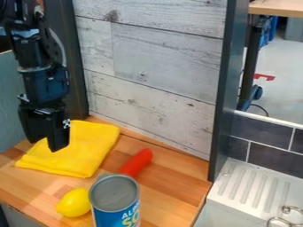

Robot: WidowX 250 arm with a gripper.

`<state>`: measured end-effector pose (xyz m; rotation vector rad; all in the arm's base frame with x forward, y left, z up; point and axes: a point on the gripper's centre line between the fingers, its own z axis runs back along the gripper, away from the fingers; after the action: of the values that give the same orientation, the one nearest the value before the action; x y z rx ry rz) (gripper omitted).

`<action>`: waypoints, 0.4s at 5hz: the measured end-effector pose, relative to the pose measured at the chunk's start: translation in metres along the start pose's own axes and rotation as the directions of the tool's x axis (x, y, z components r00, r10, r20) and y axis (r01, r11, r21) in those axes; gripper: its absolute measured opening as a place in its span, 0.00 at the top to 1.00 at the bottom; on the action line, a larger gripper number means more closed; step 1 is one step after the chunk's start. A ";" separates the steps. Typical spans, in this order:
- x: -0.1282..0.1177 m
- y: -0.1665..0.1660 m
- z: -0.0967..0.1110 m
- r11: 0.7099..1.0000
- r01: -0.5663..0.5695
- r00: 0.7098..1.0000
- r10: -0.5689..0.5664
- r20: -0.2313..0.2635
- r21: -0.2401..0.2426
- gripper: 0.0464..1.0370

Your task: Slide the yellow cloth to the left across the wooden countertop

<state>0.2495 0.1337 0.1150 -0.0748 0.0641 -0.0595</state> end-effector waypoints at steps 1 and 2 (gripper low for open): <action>0.000 0.000 -0.007 1.000 -0.002 1.000 0.002 -0.019 -0.012 0.04; 0.018 0.014 0.000 0.999 0.013 0.999 -0.015 0.047 0.043 0.04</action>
<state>0.2687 0.1469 0.1130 -0.0334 0.0155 -0.0730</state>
